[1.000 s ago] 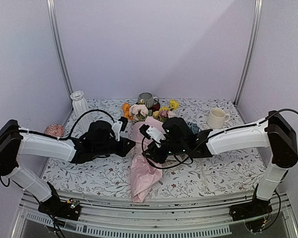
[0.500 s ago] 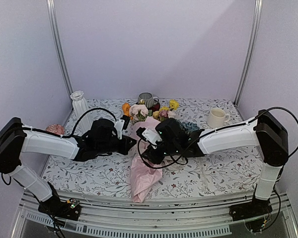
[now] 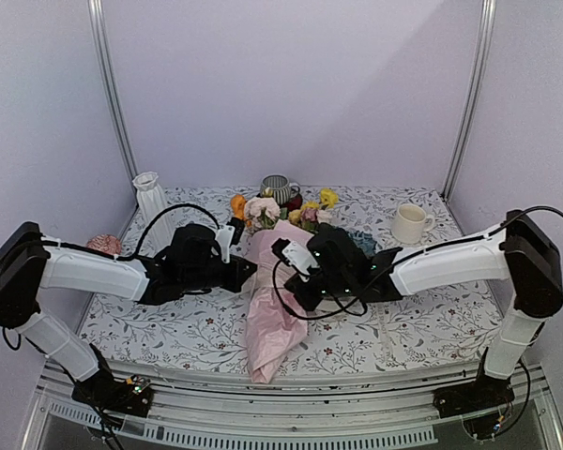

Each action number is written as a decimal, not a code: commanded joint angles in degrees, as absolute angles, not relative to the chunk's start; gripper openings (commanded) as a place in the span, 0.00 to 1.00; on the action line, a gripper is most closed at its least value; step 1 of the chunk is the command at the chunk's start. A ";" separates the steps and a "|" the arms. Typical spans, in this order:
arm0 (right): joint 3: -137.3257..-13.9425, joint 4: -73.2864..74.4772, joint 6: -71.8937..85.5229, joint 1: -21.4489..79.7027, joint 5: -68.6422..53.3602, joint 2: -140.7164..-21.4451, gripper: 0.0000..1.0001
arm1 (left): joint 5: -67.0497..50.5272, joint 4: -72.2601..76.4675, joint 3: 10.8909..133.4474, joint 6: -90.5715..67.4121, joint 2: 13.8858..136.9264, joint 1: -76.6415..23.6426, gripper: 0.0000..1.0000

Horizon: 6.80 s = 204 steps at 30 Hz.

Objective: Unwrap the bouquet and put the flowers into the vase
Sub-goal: Untie the half-tied ribbon from the folded wrapping paper, then pick up the untied ribbon from the folded wrapping paper, then pass from the right arm to the left, then place the untied ribbon at the corner of the board.

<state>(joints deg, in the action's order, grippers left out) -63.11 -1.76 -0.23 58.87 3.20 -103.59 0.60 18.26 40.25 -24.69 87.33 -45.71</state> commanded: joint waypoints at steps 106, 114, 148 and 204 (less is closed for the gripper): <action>-59.29 -6.21 22.39 55.74 -11.32 -82.82 0.05 | -6.17 37.49 34.02 -22.26 80.46 -61.63 0.42; -59.35 -7.48 23.00 55.78 -12.94 -83.16 0.05 | -1.16 38.88 37.45 -25.16 90.13 -61.96 0.56; -46.86 -6.24 20.92 55.76 0.40 -77.92 0.64 | 1.09 15.82 27.36 -39.07 46.45 -37.52 0.00; -32.55 -2.88 46.78 44.41 6.43 -74.87 0.58 | -35.52 8.54 25.85 -30.69 55.23 -20.21 0.89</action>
